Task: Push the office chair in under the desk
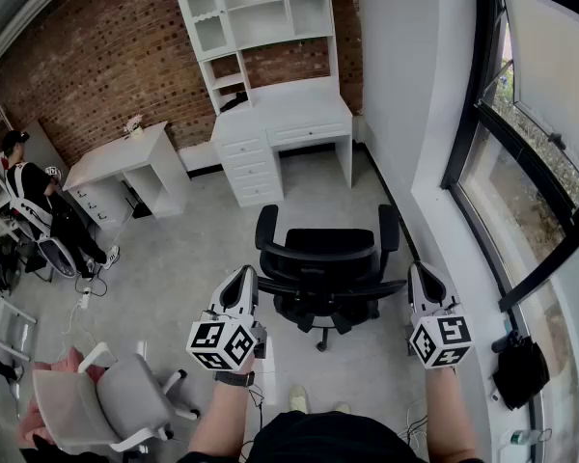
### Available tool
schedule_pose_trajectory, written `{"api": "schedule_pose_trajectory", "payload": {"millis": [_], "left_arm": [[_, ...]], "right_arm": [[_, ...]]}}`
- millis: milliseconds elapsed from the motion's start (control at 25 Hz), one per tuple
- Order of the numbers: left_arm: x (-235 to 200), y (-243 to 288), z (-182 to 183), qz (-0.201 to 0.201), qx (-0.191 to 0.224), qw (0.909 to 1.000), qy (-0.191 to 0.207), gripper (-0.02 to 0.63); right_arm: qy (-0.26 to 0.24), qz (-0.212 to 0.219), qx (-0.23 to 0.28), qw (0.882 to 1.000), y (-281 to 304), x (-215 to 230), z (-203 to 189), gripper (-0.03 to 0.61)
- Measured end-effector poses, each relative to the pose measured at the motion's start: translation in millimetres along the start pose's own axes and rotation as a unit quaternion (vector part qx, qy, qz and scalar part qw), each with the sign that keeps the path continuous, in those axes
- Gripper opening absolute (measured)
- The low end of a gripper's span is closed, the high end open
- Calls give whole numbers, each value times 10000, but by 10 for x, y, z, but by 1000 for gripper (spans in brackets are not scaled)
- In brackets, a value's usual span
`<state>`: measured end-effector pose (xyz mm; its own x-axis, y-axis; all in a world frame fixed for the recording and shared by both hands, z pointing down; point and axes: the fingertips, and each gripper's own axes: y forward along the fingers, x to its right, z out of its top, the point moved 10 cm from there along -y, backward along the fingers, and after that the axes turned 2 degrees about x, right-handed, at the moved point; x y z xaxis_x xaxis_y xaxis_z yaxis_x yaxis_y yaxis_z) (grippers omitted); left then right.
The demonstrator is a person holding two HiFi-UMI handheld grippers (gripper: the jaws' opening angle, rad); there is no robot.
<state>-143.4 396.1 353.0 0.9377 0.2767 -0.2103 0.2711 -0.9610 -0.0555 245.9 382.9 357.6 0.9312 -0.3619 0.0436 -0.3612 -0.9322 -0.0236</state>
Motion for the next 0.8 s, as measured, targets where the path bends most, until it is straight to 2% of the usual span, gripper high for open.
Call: {"api": "schedule_pose_trajectory", "payload": {"millis": [400, 600, 800], "left_arm": [[13, 3, -41, -9, -26, 10000, -12, 5], [-75, -32, -137, -199, 122, 9989, -395, 6], [-258, -20, -336, 169, -430, 9981, -417, 6]], "right_arm": [[-29, -7, -61, 10000, -16, -27, -48, 5], [266, 9, -233, 9994, -7, 45, -162, 5], [434, -122, -401, 9982, 11, 141, -348, 6]]}}
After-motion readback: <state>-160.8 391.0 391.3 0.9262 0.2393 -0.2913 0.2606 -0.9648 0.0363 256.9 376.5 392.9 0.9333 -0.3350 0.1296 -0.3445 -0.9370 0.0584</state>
